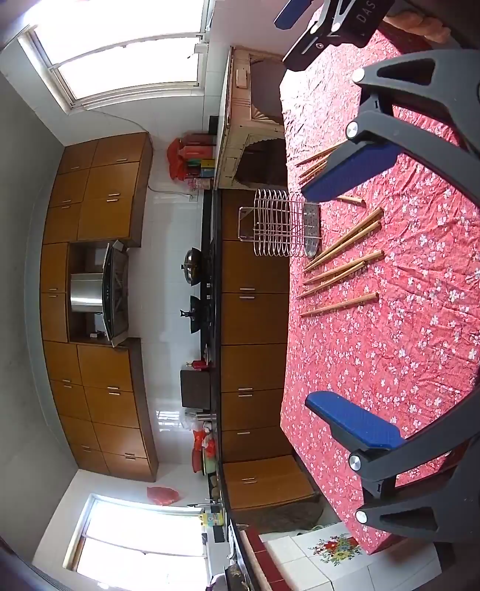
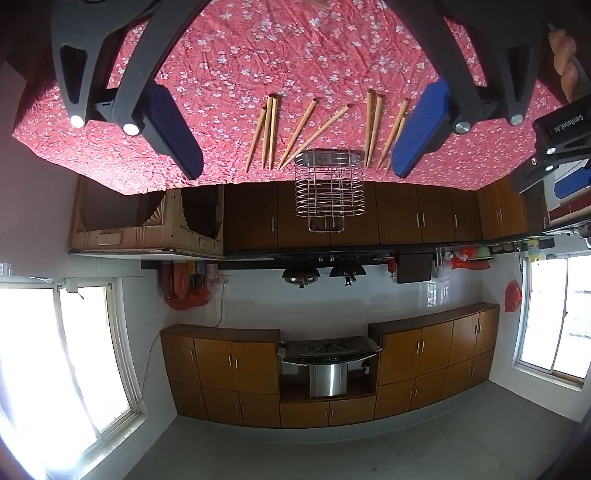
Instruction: Organize utensils
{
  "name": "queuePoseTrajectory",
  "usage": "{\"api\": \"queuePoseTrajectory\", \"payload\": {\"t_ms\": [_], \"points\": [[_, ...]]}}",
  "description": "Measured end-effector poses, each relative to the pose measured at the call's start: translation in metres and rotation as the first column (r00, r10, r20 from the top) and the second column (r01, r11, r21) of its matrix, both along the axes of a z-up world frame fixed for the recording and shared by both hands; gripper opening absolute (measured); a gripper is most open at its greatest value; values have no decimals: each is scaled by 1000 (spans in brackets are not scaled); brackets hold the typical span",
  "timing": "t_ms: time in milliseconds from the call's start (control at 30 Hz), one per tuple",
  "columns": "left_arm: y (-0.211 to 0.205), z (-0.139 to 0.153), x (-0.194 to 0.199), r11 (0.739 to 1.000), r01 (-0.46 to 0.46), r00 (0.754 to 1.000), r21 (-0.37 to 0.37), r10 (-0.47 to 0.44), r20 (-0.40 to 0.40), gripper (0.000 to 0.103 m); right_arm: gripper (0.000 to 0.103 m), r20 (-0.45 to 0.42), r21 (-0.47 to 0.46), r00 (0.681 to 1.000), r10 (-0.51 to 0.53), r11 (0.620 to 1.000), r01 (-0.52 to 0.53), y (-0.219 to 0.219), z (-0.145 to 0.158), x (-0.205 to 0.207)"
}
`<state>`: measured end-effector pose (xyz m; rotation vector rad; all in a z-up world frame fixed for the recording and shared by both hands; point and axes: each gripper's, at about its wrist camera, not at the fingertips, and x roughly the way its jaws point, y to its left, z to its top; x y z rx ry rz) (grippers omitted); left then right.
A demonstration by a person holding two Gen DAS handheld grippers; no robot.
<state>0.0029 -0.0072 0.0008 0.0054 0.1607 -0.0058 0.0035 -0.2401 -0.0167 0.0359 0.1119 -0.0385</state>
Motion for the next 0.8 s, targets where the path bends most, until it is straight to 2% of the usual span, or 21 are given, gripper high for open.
{"api": "queuePoseTrajectory", "payload": {"t_ms": [800], "points": [[0,-3,0,1000,-2,1000,-2,2,-4,101,99,-3,3,1000,0,1000,0,0,0,1]]}}
